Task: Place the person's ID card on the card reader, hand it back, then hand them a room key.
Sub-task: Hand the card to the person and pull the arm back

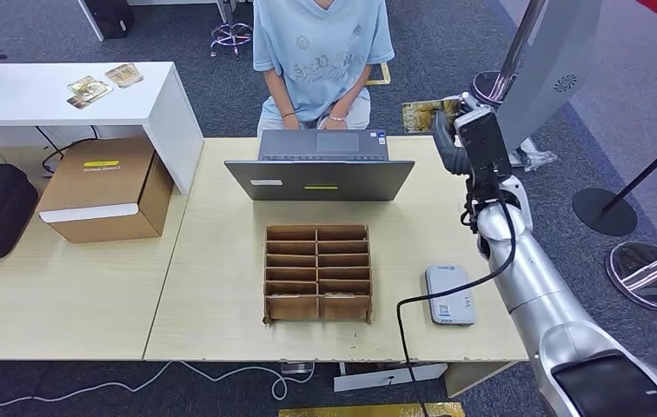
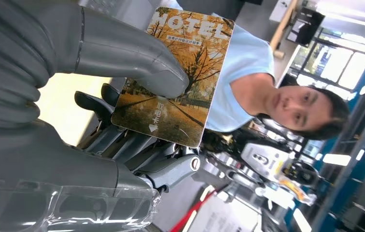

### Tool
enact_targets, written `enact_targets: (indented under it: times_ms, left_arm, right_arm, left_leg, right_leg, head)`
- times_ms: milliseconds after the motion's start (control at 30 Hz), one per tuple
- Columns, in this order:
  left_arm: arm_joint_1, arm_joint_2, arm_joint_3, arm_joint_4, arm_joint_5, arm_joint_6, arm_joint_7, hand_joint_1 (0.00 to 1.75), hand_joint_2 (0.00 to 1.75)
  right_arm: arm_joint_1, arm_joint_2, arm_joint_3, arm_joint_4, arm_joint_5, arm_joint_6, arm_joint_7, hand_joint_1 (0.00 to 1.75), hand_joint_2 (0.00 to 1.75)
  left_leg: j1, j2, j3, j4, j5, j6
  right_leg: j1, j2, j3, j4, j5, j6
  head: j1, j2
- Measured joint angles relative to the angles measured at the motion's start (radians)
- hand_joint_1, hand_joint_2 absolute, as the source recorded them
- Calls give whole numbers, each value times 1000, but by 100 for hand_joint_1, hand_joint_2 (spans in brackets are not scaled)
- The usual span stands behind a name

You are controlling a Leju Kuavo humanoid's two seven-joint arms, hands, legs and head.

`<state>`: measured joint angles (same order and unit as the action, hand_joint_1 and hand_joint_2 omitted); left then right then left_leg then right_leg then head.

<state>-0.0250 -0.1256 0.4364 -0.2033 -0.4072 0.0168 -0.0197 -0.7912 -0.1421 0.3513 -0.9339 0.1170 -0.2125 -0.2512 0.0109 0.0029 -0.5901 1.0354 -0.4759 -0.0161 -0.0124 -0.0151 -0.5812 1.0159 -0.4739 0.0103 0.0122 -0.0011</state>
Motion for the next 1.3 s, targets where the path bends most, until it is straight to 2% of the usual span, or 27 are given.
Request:
enact_targets:
  times_ms: [133, 367, 500, 667, 900, 1067, 1300]
  left_arm:
    - [-1, -1, 0, 0, -10, -2, 0, 0, 175]
    - [-8, 0, -1, 0, -43, -14, 1, 0, 175]
    - [-12, 0, -2, 0, -50, -18, 4, 0, 175]
    - [-14, 0, -2, 0, -60, -30, 2, 0, 175]
    - [-15, 0, -13, 0, -100, -35, 1, 0, 175]
    - [-16, 0, -27, 0, -115, -43, 2, 0, 175]
    - [-18, 2, -34, 0, -133, -49, 19, 0, 175]
  right_arm:
    - [-54, 43, 32, 1, 131, -73, 29, 175, 175]
    - [-149, 120, 146, 59, 486, -158, 141, 175, 175]
    - [-186, 155, 201, 117, 579, -163, 169, 175, 175]
    - [-258, 210, 261, 241, 774, -159, 250, 175, 175]
    - [-368, 278, 374, 412, 1059, -105, 437, 175, 175]
    - [-406, 318, 414, 492, 1088, -34, 510, 175, 175]
    - [-444, 335, 411, 541, 1090, 14, 528, 175, 175]
  left_leg:
    - [0, 0, 0, 0, 0, 0]
    - [0, 1, 0, 0, 1, -1]
    - [0, 1, 0, 0, 1, -1]
    - [0, 1, 0, 0, 1, -1]
    - [0, 1, 0, 0, 1, -1]
    - [0, 0, 0, 0, 1, -1]
    - [0, 0, 0, 0, 1, -1]
  right_leg:
    - [0, 0, 0, 0, 0, 0]
    - [0, 1, -1, 1, 1, -1]
    - [0, 1, -1, 1, 1, -1]
    - [0, 1, -1, 1, 1, -1]
    - [0, 1, -1, 1, 1, -1]
    - [0, 1, -1, 1, 1, -1]
    - [0, 1, -1, 1, 1, -1]
  head:
    - [0, 0]
    - [0, 0]
    - [0, 0]
    - [0, 0]
    - [0, 0]
    - [0, 0]
    - [0, 0]
